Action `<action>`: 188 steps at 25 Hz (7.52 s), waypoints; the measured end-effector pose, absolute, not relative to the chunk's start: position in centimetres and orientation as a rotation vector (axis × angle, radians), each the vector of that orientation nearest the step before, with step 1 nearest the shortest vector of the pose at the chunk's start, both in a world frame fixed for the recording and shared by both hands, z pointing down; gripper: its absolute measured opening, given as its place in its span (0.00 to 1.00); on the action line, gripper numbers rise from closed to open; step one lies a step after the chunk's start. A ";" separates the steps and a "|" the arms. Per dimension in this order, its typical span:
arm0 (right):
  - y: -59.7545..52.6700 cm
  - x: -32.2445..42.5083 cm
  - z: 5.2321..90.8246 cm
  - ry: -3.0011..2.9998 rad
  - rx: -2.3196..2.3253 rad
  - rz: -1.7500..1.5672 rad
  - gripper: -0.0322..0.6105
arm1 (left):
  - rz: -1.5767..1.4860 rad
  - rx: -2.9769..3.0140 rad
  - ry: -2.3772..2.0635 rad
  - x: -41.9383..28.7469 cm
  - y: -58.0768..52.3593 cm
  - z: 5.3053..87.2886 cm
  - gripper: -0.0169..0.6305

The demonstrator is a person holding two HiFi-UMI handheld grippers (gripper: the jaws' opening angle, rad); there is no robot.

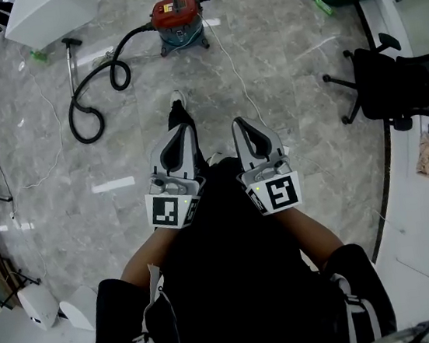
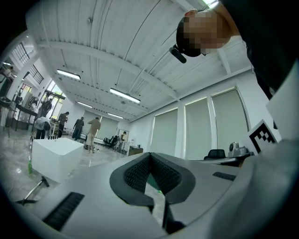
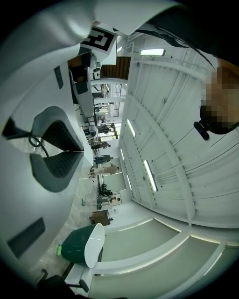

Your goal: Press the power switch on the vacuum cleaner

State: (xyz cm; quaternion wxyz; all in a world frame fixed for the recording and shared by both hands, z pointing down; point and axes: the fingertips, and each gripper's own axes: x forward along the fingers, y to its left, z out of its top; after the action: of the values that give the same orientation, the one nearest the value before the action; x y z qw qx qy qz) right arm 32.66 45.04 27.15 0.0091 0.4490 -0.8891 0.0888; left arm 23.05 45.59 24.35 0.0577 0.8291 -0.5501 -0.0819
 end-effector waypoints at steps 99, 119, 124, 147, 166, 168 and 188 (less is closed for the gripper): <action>-17.3 1.1 61.0 -2.249 0.725 0.558 0.08 | -0.104 2.000 -1.847 -4.4 -5.8 36.7 0.05; -21.6 2.8 73.5 -2.039 0.701 0.527 0.08 | -0.119 1.897 -1.916 -6.0 -6.8 39.2 0.05; -22.3 2.2 76.3 -2.012 0.650 0.490 0.08 | -0.110 1.881 -1.934 -6.2 -7.2 40.1 0.05; -24.1 1.8 86.6 -1.918 0.558 0.447 0.08 | -0.146 1.804 -1.960 -9.3 -7.6 43.6 0.05; -26.1 2.5 92.0 -1.857 0.646 0.530 0.08 | -0.169 1.724 -1.996 -11.1 -7.3 47.1 0.05; -26.3 2.4 92.2 -1.861 0.646 0.536 0.08 | -0.173 1.719 -1.994 -10.9 -7.3 47.3 0.05; -24.8 2.0 94.6 -1.753 0.555 0.472 0.08 | -0.188 1.665 -2.001 -10.6 -8.4 48.9 0.05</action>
State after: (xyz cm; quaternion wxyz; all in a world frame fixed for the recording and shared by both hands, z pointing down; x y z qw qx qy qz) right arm 2.02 -24.83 94.62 0.5823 0.2378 -0.7507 0.2020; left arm -10.63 -8.36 48.92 0.2628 0.6154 -0.7398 -0.0694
